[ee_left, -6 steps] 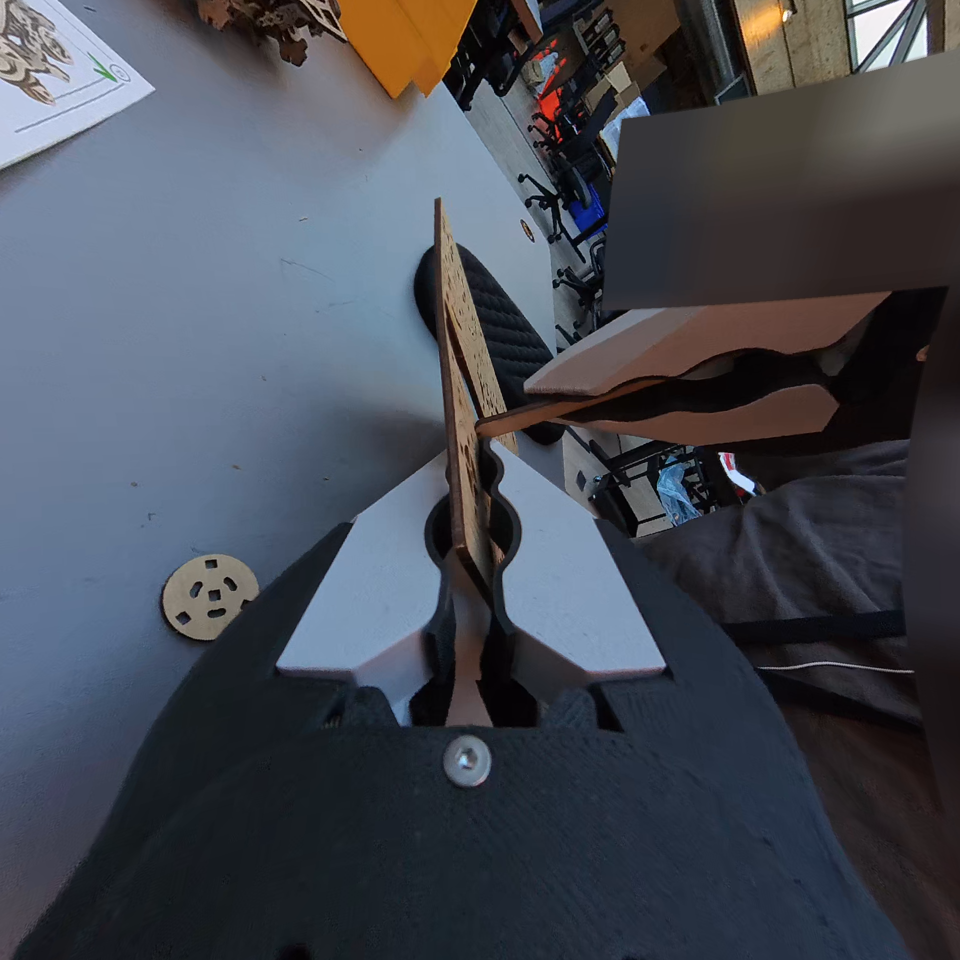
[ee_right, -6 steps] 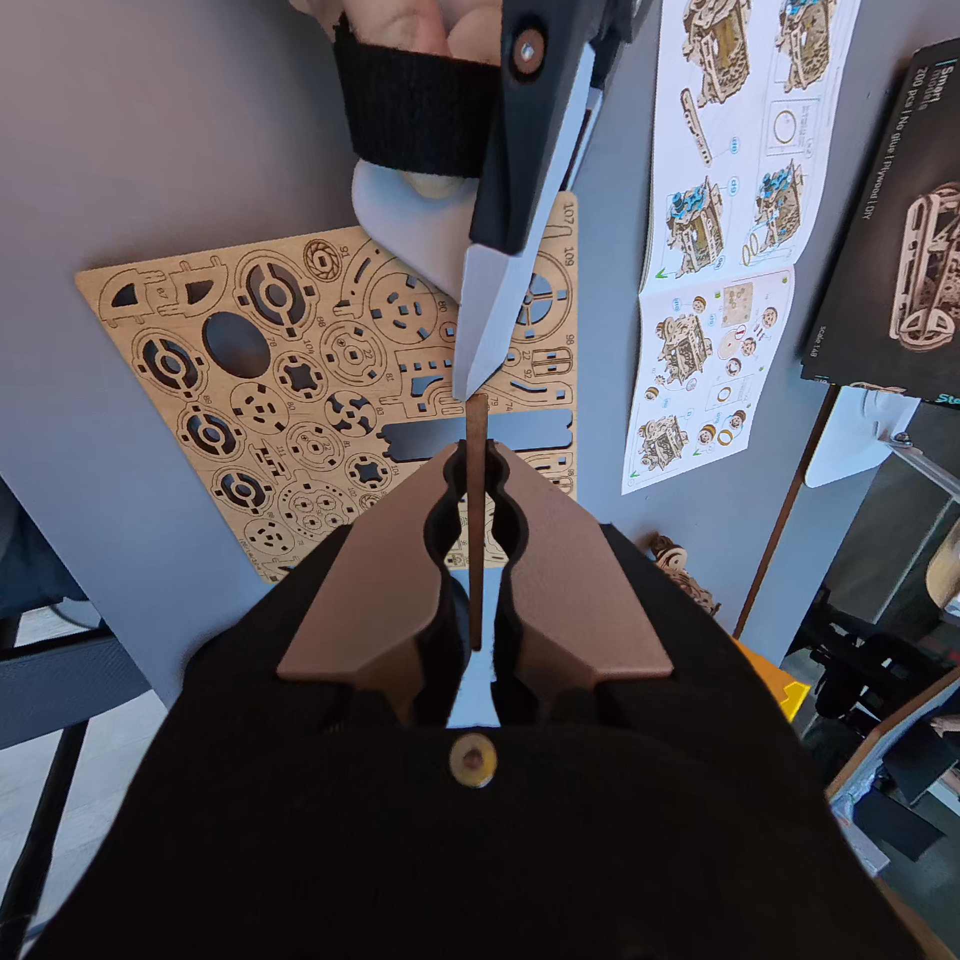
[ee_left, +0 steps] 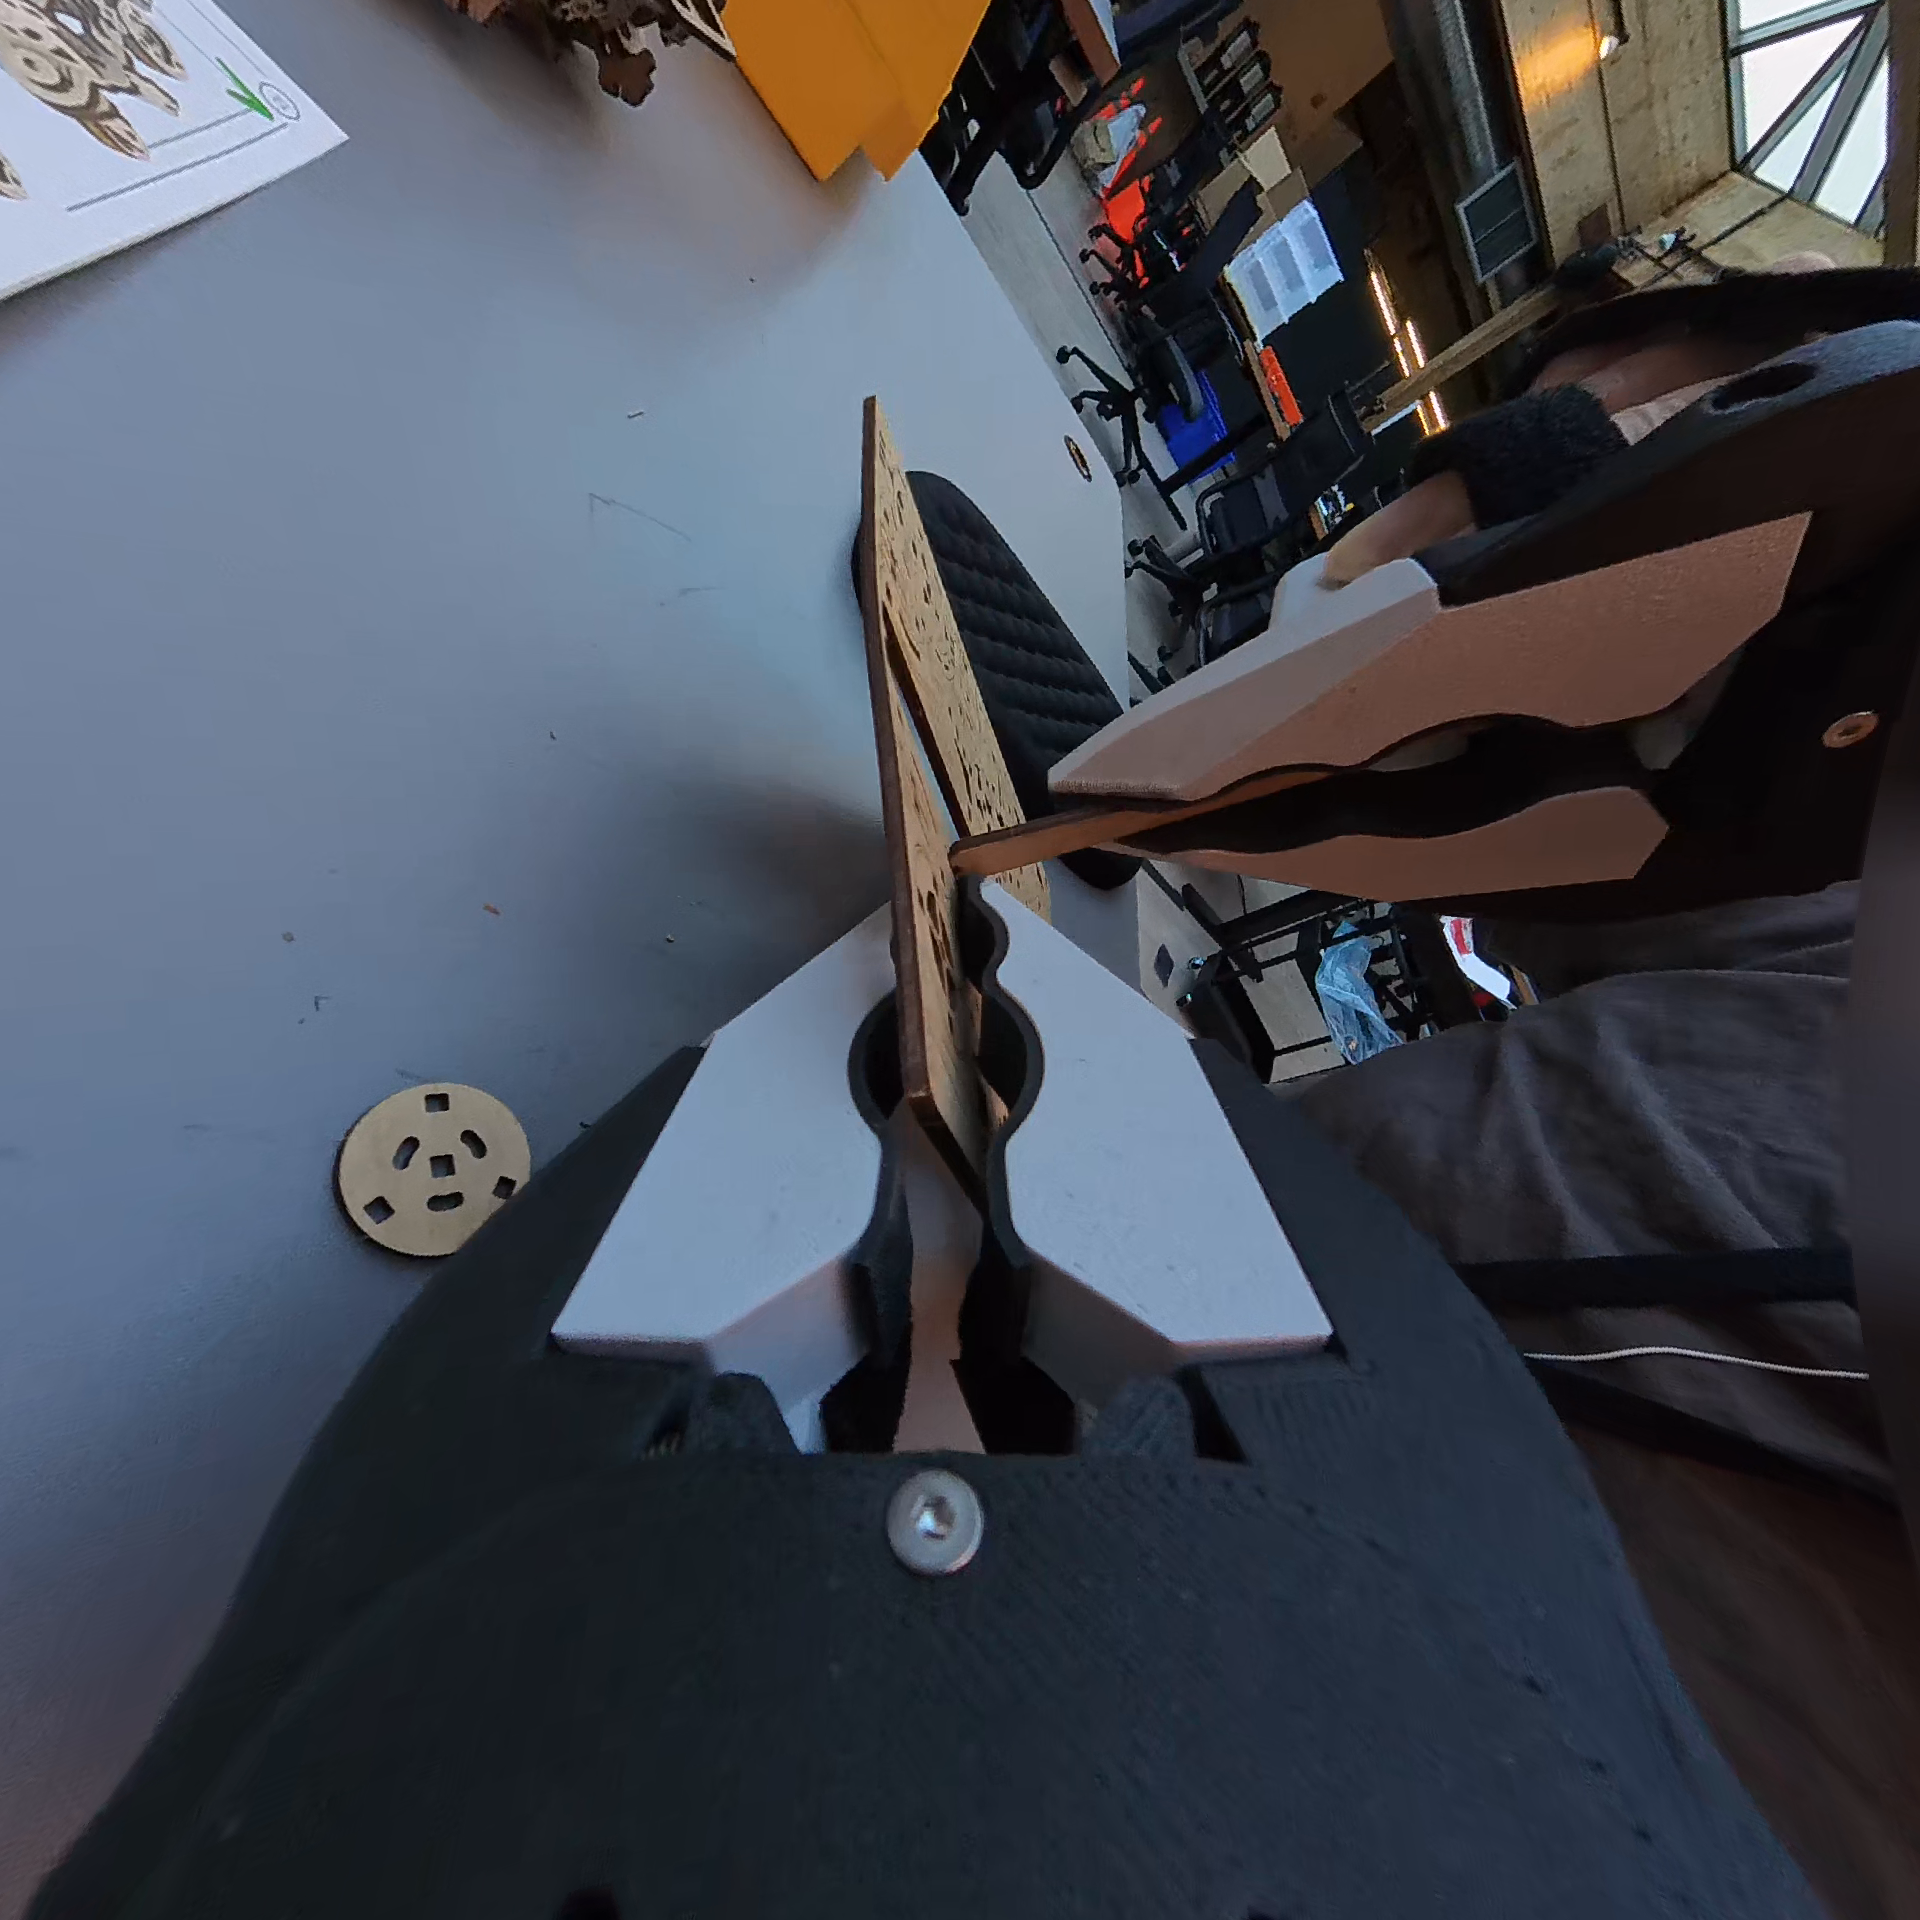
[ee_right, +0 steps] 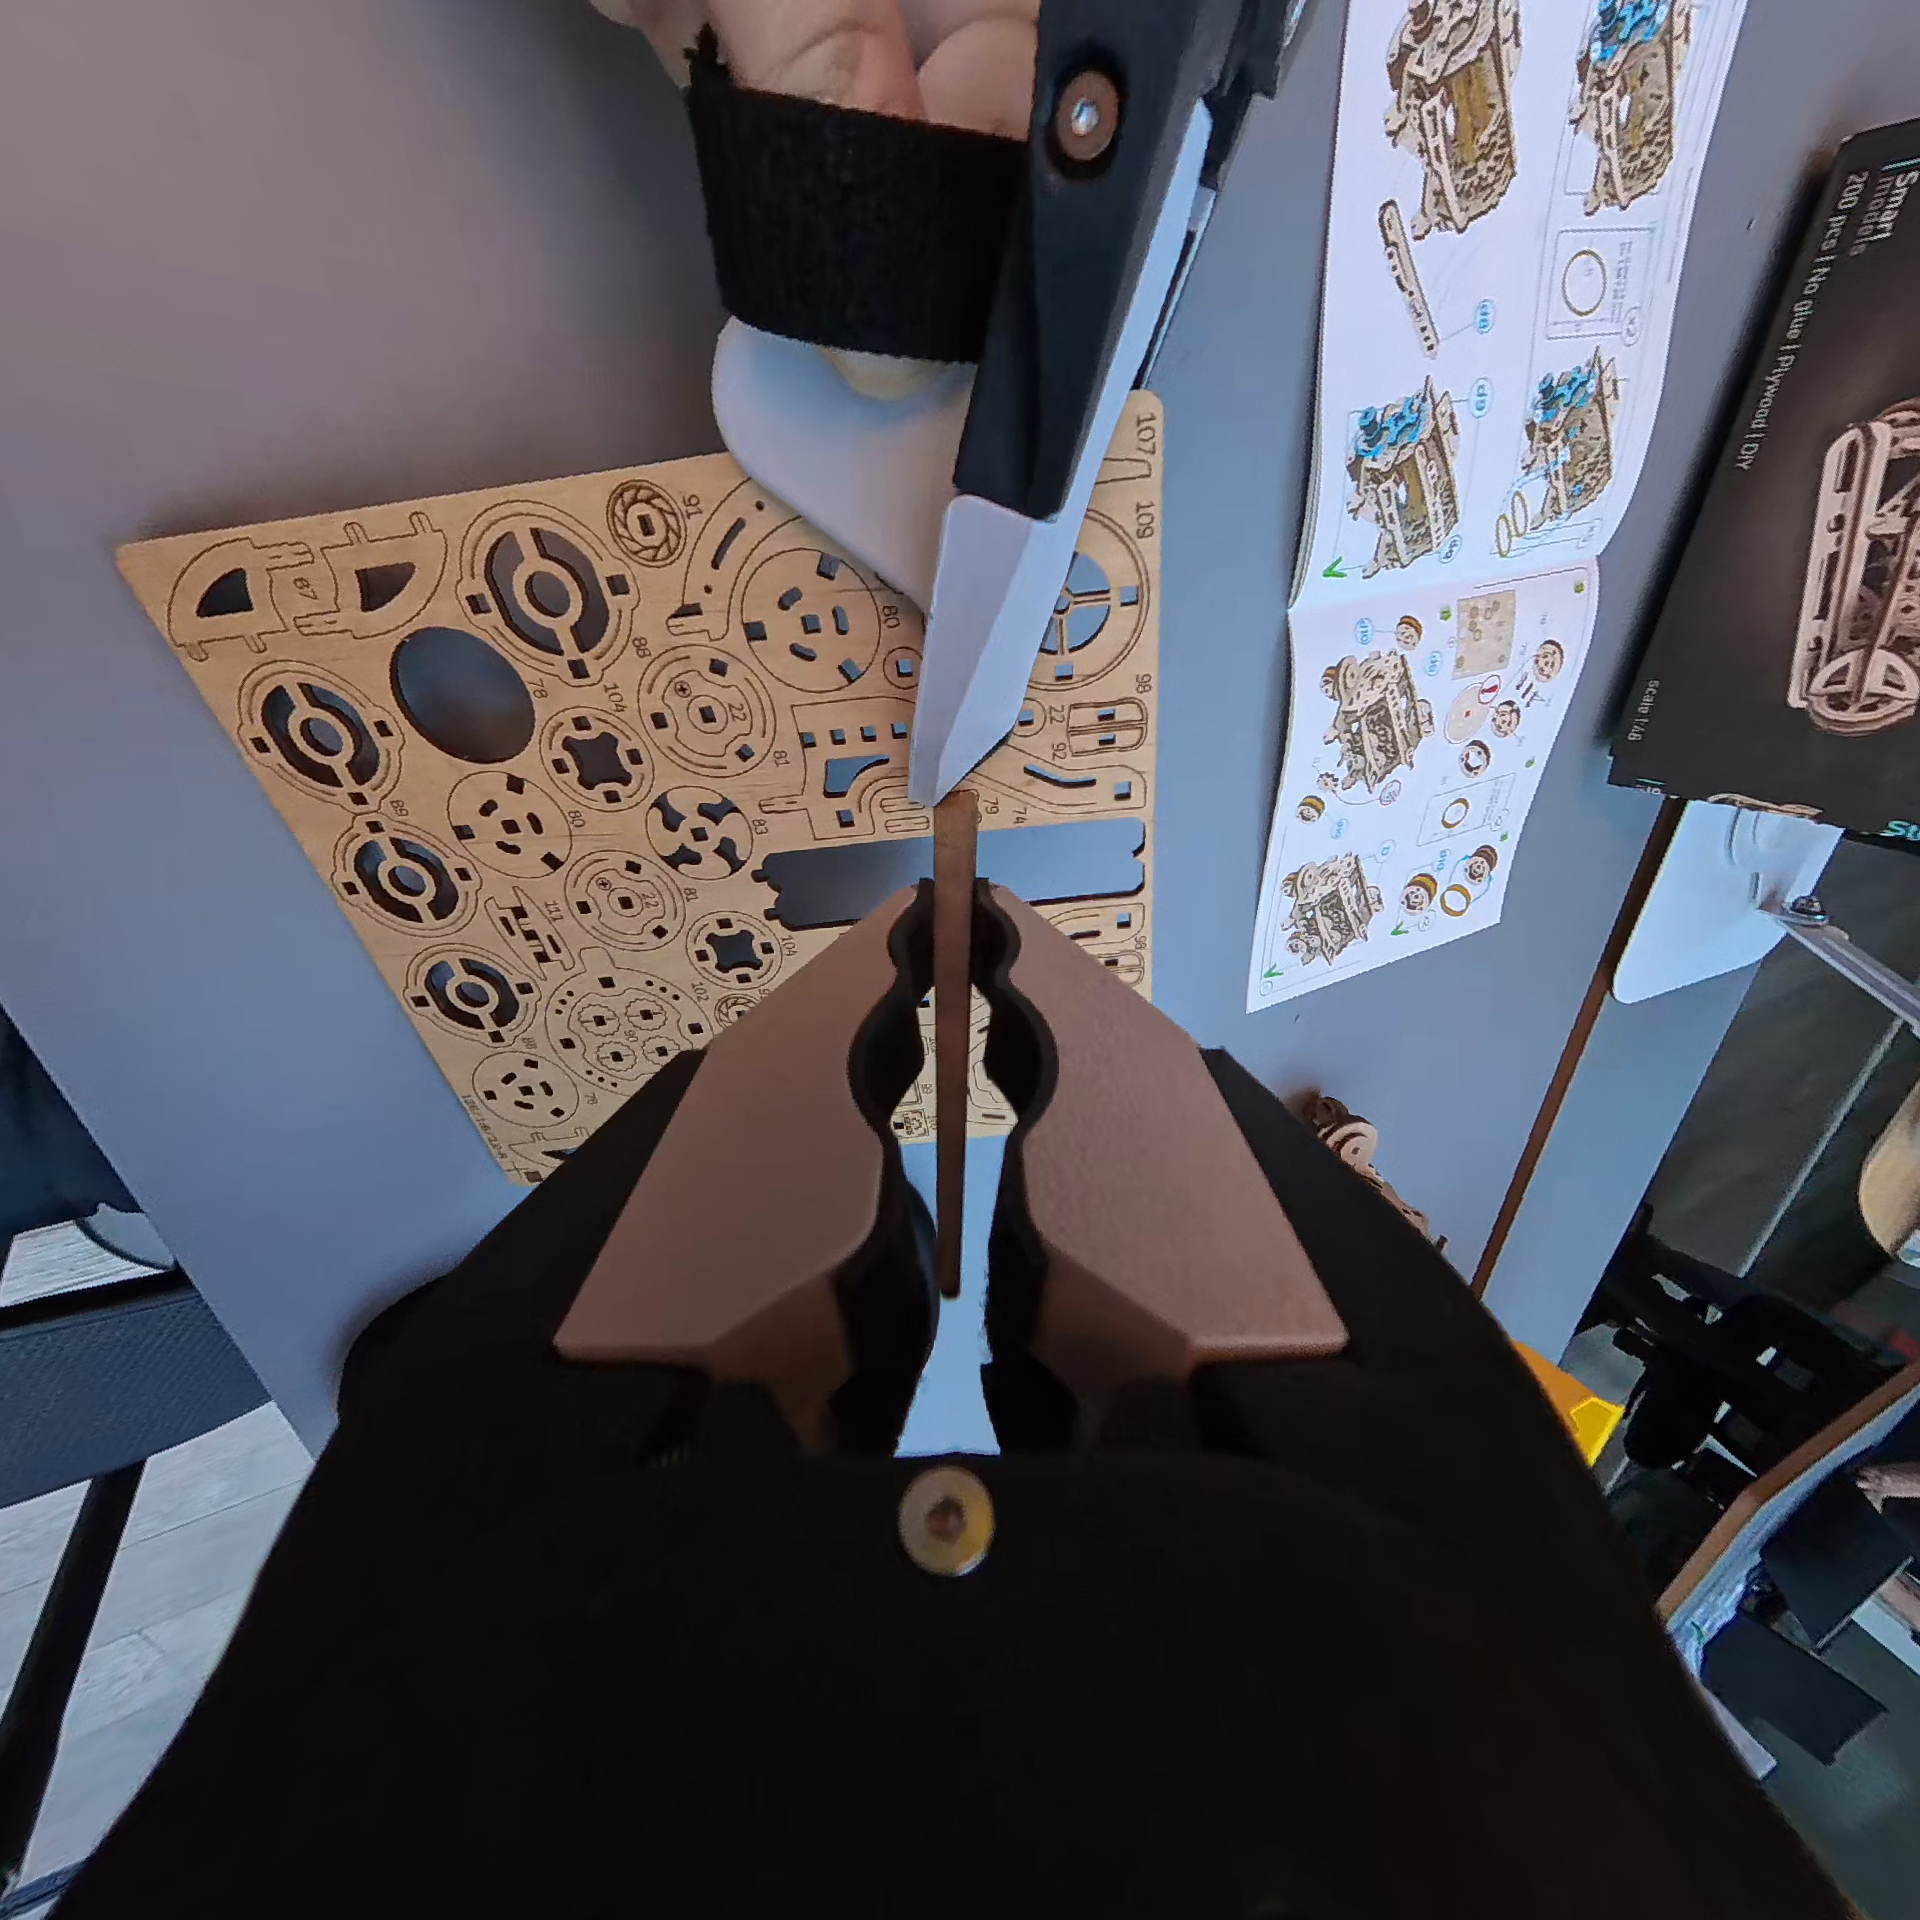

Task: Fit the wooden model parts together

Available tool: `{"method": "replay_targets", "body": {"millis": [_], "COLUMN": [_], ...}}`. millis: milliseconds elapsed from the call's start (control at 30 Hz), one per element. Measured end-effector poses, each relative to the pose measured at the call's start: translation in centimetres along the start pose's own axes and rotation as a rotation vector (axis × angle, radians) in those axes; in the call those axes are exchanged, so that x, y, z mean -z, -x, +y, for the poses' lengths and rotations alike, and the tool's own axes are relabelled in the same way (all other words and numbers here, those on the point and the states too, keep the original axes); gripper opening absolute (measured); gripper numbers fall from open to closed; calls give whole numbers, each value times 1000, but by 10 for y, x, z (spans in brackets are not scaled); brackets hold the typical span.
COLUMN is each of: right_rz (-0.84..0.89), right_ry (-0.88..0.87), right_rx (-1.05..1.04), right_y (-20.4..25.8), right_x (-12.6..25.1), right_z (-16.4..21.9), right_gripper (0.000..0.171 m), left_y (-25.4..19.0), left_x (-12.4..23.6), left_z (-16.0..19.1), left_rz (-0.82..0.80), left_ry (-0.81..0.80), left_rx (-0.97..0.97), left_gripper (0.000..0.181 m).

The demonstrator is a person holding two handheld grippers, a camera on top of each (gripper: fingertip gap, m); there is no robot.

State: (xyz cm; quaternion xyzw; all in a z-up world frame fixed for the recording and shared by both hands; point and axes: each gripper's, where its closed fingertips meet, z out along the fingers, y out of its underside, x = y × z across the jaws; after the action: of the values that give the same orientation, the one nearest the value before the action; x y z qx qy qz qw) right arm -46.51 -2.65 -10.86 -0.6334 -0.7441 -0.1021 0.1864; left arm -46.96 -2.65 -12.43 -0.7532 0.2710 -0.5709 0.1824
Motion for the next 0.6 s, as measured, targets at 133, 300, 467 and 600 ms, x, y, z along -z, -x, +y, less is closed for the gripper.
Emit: {"method": "replay_targets", "body": {"millis": [133,300,467,600], "right_rz": [50,155,-4,-169], "right_ry": [-50,-149,-129,-102], "right_rx": [-24,-58,-46,-19], "right_y": [-1,-4,-4,-5], "right_x": [-3,-3,-4,-5], "right_z": [-2,-4,-3,-5], "right_gripper": [4,4,4,4], "left_y": [3,4,4,4], "left_x": [1,5,2,2], "left_z": [-1,-5,-3,-1], "left_rz": [-9,-4,-3,-2], "left_ry": [-7,-39,-25,-12], "left_rx": [15,28,23,19], "left_gripper": [1,1,1,1]}}
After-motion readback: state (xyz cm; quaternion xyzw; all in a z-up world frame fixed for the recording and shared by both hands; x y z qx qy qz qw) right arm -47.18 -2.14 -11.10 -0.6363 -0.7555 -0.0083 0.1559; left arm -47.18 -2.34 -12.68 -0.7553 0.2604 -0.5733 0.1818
